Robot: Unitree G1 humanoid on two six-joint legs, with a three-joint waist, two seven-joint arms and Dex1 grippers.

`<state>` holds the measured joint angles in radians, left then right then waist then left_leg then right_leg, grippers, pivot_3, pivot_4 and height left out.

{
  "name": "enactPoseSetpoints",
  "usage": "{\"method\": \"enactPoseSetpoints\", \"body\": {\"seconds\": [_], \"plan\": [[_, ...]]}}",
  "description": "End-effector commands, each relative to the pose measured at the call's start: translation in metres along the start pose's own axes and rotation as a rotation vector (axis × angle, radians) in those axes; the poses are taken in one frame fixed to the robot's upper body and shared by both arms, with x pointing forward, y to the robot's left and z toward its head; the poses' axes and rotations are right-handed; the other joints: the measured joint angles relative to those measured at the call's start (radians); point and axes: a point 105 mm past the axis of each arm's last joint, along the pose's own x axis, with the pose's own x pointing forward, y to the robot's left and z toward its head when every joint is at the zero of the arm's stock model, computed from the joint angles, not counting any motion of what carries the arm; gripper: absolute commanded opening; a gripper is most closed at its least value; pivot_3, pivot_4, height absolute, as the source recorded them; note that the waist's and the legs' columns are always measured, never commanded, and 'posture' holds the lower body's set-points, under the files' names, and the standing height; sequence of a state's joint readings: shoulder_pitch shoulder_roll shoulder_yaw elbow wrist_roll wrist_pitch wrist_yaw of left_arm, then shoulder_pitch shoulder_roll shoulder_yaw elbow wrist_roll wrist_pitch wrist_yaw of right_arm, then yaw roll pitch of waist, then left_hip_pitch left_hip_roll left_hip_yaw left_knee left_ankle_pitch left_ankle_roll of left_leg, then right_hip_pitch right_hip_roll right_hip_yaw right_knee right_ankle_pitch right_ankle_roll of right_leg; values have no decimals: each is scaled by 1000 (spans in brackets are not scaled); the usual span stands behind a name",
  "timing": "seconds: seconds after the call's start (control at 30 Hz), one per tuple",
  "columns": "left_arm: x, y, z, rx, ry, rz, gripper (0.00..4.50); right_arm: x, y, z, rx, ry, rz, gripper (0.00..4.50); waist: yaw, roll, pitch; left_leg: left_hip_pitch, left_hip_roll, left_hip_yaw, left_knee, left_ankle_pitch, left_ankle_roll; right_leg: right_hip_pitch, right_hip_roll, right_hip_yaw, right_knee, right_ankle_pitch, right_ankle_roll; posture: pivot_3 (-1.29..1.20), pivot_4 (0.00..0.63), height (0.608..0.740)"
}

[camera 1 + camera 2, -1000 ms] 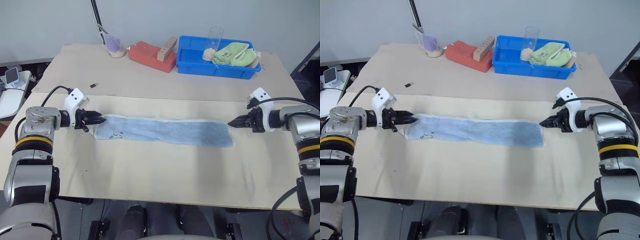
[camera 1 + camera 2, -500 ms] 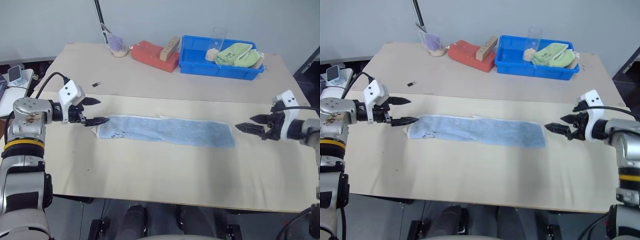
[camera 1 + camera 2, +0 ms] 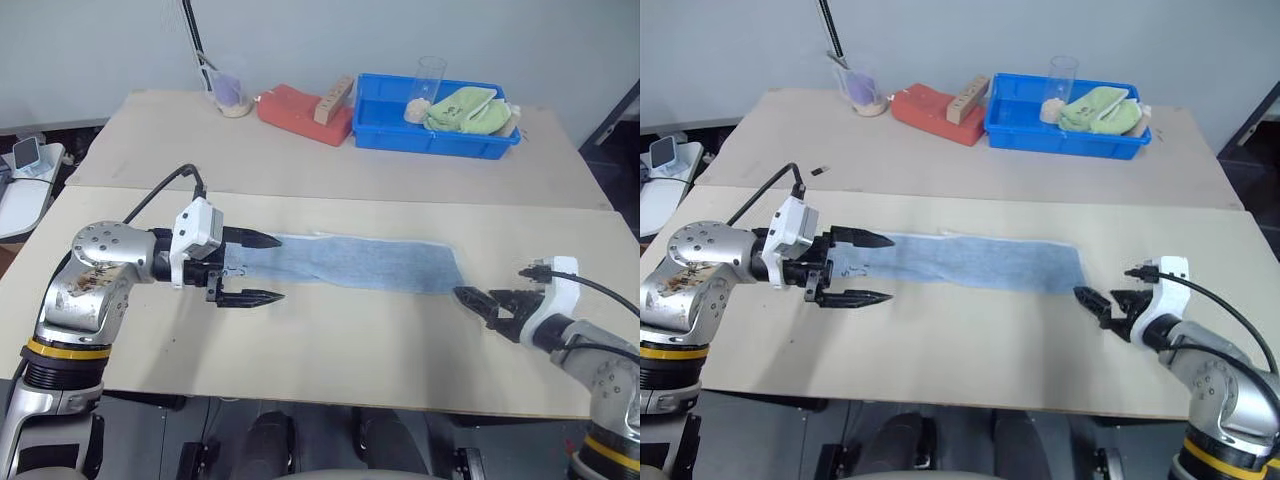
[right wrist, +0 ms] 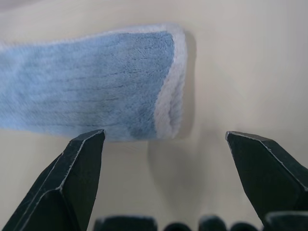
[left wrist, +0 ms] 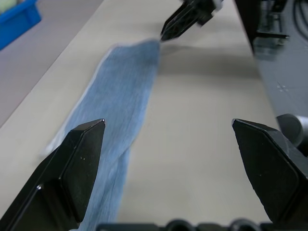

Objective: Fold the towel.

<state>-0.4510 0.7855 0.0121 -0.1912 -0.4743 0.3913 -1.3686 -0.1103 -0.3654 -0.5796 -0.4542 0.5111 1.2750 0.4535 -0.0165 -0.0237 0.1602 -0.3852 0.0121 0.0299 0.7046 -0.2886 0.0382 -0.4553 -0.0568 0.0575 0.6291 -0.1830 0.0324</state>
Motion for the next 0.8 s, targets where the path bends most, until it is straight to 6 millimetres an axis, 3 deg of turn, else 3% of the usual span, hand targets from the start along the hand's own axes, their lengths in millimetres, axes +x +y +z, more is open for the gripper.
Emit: {"method": "enactPoseSetpoints", "body": {"seconds": [0.03, 0.3, 0.33, 0.7, 0.73, 0.8], "plan": [[2, -5, 3, 34, -2, -26, 4500, 5, 0, 9, 79, -50, -23, 4449, -2, 0, 0, 0, 0, 0, 0, 0, 0, 0, 0, 0, 0, 0, 0, 0, 150, 714], [2, -4, 2, 47, 4, -12, 4500, 21, -1, 9, 171, -54, -27, 4449, -2, 0, 0, 0, 0, 2, -1, 0, 0, 1, 1, 0, -1, 0, 0, 0, 150, 714], [2, -3, 2, 47, 5, -10, 4500, 23, -1, 9, 178, -52, -23, 3934, -2, 0, 0, 1, 0, 3, -1, 0, 0, 1, 1, 0, -1, 0, 0, 0, 150, 714], [1, -3, 1, 51, 11, 4, 4500, 24, 2, 11, 235, -53, -2, 248, -8, 0, 0, 1, 1, 3, -2, 0, 0, 1, 2, 0, -1, 0, 0, 0, 150, 714], [2, -3, 1, 52, 10, 4, 4500, 23, 2, 12, 242, -59, -1, 18, -8, 0, 0, 1, 1, 3, -2, 0, 0, 1, 2, 0, -2, 0, 0, 0, 150, 714], [3, -3, 2, 52, 4, 4, 4500, 22, 0, 15, 248, -69, -7, 18, -7, 0, 0, 1, 1, 3, -2, 0, 0, 1, 2, 0, -2, 0, 0, 0, 150, 714]]}}
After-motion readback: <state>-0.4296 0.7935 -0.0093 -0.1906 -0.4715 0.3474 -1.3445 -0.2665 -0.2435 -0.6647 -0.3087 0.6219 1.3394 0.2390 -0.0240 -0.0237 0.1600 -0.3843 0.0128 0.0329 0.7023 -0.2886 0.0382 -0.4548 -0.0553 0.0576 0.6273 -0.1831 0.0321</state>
